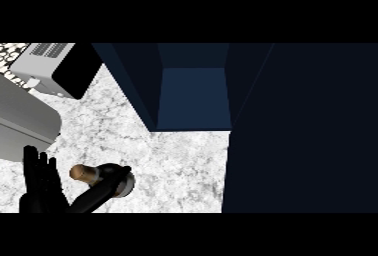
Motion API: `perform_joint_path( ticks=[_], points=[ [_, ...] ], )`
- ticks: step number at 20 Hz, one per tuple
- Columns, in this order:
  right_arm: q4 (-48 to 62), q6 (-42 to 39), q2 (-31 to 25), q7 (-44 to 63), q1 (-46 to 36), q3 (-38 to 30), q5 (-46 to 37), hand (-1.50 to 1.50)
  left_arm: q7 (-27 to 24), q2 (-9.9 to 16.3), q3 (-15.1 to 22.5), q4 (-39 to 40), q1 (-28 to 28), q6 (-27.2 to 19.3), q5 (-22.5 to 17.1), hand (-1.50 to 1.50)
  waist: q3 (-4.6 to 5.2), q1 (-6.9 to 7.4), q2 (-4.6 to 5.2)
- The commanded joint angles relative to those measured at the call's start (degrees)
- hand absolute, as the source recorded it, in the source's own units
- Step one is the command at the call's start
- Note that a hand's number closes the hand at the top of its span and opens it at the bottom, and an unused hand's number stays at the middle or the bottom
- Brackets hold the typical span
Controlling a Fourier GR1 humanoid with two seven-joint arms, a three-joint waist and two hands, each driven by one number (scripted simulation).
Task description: Pick up the wine, place it into the cabinet and close the cabinet
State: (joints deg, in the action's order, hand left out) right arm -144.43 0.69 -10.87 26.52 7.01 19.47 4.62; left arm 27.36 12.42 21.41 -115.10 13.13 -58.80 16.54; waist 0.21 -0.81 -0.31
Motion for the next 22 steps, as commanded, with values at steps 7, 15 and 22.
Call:
perform_joint_path(
  ticks=[7,15,22],
  points=[
    [-14.7,1.4,-1.1,6.3,3.5,1.3,2.8,-1.5,-19.5,-2.7,-5.3,8.8,4.1,6.5,-18.2,-1.5,0.03,0.19,-0.15],
    [-13.2,1.1,-1.5,5.6,2.1,1.1,2.5,-1.5,-36.8,-9.1,-9.8,21.5,4.4,17.2,-27.6,-1.5,-0.05,0.26,0.04],
    [-17.7,2.5,-1.5,9.2,3.0,2.8,1.5,-1.5,-42.5,-11.2,-12.4,27.6,4.7,21.3,-30.5,-1.5,-0.09,-0.26,-0.13]
  ],
)
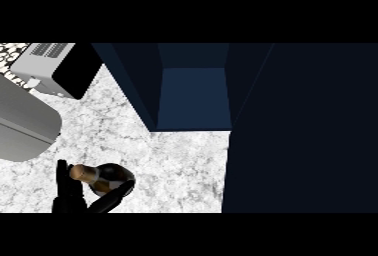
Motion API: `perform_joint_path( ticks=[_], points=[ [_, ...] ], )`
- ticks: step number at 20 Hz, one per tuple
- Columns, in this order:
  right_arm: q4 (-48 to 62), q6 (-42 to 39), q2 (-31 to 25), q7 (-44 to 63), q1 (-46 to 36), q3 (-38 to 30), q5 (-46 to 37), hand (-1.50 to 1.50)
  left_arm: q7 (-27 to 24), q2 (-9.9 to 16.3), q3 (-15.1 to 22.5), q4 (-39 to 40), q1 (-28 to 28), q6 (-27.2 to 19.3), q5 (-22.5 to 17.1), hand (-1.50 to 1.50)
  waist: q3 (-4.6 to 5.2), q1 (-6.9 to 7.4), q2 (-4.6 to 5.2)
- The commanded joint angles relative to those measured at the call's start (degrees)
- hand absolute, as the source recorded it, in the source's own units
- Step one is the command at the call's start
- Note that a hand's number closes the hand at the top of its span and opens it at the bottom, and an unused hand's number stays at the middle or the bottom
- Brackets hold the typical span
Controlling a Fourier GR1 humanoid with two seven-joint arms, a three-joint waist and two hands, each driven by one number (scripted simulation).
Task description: Pick up the wine, place it into the cabinet and close the cabinet
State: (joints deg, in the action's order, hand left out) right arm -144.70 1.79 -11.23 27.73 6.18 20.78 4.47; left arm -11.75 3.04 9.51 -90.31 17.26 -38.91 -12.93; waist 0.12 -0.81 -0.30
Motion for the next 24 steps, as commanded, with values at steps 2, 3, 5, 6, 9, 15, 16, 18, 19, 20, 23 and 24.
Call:
perform_joint_path(
  ticks=[2,3,5,6,9,15,16,18,19,20,23,24],
  points=[
    [-13.8,1.6,-0.4,6.0,2.6,0.4,2.0,-1.5,-8.7,-2.9,-2.7,10.9,-2.9,4.5,-3.5,-1.5,-0.01,-0.05,0.1],
    [-14.9,-0.2,-2.2,6.1,3.2,-0.7,3.8,-1.5,-8.6,-1.8,-3.5,9.9,-1.5,6.5,-4.1,-1.5,-0.05,0.05,0.07],
    [-14.3,0.1,-1.6,4.6,4.0,-0.6,3.3,-1.5,-12.6,-3.0,-1.0,10.4,-0.7,5.0,-7.4,-1.5,-0.05,0.14,0.02],
    [-12.7,-0.1,-1.3,3.9,2.3,-0.8,3.2,-1.5,-14.0,-3.0,-1.5,12.7,-3.9,3.5,-9.5,-1.5,-0.04,0.19,0.1],
    [-11.5,0.6,-0.6,2.8,2.9,-0.8,2.3,-1.5,-19.9,-3.0,-2.6,16.2,-3.6,6.5,-14.9,-1.5,-0.03,0.31,0.11],
    [-13.2,0.6,-1.7,6.0,1.6,-1.3,3.6,-1.5,-25.4,-3.0,-3.2,19.6,-6.2,9.2,-24.0,-1.5,0.0,0.25,0.1],
    [-13.8,-0.4,-2.2,4.0,4.2,-1.7,4.4,-1.5,-25.3,-3.0,-3.1,17.5,-4.7,9.6,-24.7,-1.5,-0.07,0.15,0.02],
    [-11.8,-0.2,-1.5,2.9,3.2,-3.1,4.8,-1.5,-28.9,-3.0,-3.4,18.4,-3.9,12.4,-27.5,-1.5,-0.07,0.41,0.08],
    [-14.1,1.1,-1.6,8.1,1.2,-1.5,3.8,-1.5,-27.7,-3.0,-3.6,19.5,-5.9,11.9,-27.6,-1.5,-0.02,0.32,0.09],
    [-10.5,0.8,-0.3,4.5,0.9,-0.9,3.4,-1.5,-30.0,-3.0,-4.4,24.9,-10.3,12.6,-29.7,-1.5,-0.02,0.18,0.21],
    [-15.1,-0.7,-2.4,5.2,4.3,-3.1,5.6,-1.5,-32.9,-3.0,-3.4,27.3,-10.5,15.0,-30.7,-1.5,-0.05,-0.52,0.09],
    [-13.1,-0.3,-2.4,8.6,-0.2,-4.7,7.1,-1.5,-31.7,-3.0,-5.4,28.4,-11.0,16.6,-30.0,-1.5,-0.05,0.2,0.23]
  ],
)
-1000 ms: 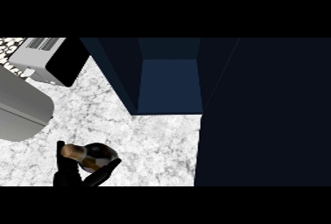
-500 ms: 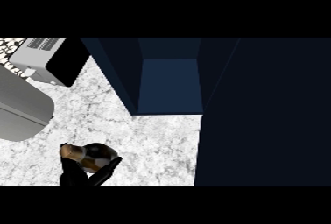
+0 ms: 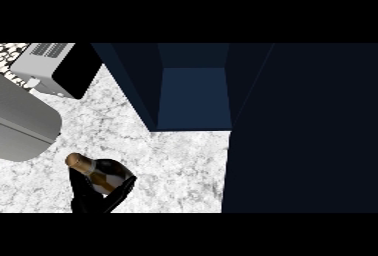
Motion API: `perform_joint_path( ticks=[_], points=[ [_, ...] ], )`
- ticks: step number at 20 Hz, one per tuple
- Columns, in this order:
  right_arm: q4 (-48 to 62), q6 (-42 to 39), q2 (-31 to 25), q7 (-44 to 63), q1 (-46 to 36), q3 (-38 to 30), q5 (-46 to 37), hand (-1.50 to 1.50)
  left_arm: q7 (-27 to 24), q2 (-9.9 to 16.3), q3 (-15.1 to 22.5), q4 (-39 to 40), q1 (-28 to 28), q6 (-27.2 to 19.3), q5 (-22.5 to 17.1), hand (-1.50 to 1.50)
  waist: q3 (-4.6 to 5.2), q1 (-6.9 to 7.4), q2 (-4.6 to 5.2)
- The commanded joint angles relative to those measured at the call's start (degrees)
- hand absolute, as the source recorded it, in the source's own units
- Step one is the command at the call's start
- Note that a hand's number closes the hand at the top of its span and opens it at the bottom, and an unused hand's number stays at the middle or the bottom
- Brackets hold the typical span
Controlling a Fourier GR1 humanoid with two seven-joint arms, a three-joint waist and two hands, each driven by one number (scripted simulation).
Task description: Pick up the wine, place it into the cabinet and close the cabinet
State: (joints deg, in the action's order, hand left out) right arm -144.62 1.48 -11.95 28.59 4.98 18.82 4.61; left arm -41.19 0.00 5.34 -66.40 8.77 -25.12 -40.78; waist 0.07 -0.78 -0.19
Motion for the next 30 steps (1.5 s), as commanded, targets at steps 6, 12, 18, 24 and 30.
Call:
perform_joint_path(
  ticks=[6,12,18,24,30],
  points=[
    [-12.8,1.3,0.3,7.0,1.3,-2.2,5.5,-1.5,-1.1,1.4,-1.3,5.1,-3.3,4.1,-0.8,-1.5,-0.06,0.29,0.06],
    [-12.6,0.9,1.5,4.8,2.9,1.6,2.4,-1.5,-3.9,0.0,2.6,5.5,-7.7,-2.8,-1.7,1.5,-0.05,-0.11,-0.03],
    [-16.4,-1.2,-0.8,5.1,7.4,-0.5,4.7,-1.5,-4.1,1.4,0.1,7.0,-10.0,-3.3,0.2,1.5,-0.09,-0.47,-0.17],
    [-6.9,-0.4,1.7,1.7,0.9,-0.9,3.6,-1.5,0.0,12.7,9.8,4.1,-6.9,20.6,3.8,1.5,-0.04,0.06,-0.3],
    [-11.0,-1.5,0.2,4.1,2.5,-3.5,6.8,-1.5,-4.0,13.6,8.5,2.5,-6.7,27.5,3.7,1.5,-0.07,0.35,-0.01]
  ],
)
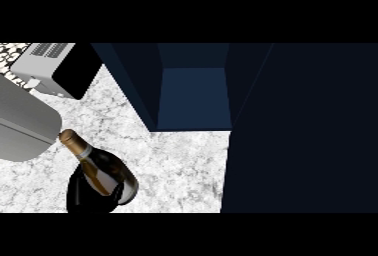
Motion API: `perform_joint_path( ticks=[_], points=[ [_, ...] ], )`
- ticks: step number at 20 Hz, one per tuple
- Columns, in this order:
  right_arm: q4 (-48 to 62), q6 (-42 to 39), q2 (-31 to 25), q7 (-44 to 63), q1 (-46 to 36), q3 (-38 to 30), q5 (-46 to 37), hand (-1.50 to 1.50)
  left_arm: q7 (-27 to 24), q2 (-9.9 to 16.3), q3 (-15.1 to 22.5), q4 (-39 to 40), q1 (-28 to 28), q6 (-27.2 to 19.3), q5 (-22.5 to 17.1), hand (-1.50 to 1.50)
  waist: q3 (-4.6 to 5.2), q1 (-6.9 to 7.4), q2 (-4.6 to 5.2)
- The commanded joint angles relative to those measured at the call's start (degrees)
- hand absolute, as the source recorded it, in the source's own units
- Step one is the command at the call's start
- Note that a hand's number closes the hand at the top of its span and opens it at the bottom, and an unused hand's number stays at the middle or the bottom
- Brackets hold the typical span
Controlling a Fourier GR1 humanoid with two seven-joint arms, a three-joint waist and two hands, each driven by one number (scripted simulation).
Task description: Pick up the wine, place it into the cabinet and close the cabinet
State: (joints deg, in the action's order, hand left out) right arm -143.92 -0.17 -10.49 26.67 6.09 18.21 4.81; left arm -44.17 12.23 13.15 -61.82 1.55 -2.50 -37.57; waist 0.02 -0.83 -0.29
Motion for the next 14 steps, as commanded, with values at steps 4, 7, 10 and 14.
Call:
perform_joint_path(
  ticks=[4,7,10,14],
  points=[
    [-10.6,0.4,-0.8,6.8,-0.8,-3.6,6.4,-1.5,3.9,1.4,3.2,-10.1,0.6,2.3,1.6,1.5,-0.05,0.71,0.1],
    [-12.2,-1.6,-1.2,3.4,6.1,-2.2,7.0,-1.5,7.5,1.7,5.4,-17.1,2.9,-0.5,2.7,1.5,-0.12,0.38,-0.08],
    [-11.7,-0.5,-0.6,6.1,1.5,-3.6,6.7,-1.5,11.9,1.0,6.6,-21.0,0.9,-4.1,3.7,1.5,-0.05,0.68,0.02],
    [-10.8,-2.0,-0.3,4.3,4.1,0.4,3.8,-1.5,16.8,-3.0,9.6,-24.2,-3.8,-12.5,7.7,1.5,-0.05,0.14,0.0]
  ],
)
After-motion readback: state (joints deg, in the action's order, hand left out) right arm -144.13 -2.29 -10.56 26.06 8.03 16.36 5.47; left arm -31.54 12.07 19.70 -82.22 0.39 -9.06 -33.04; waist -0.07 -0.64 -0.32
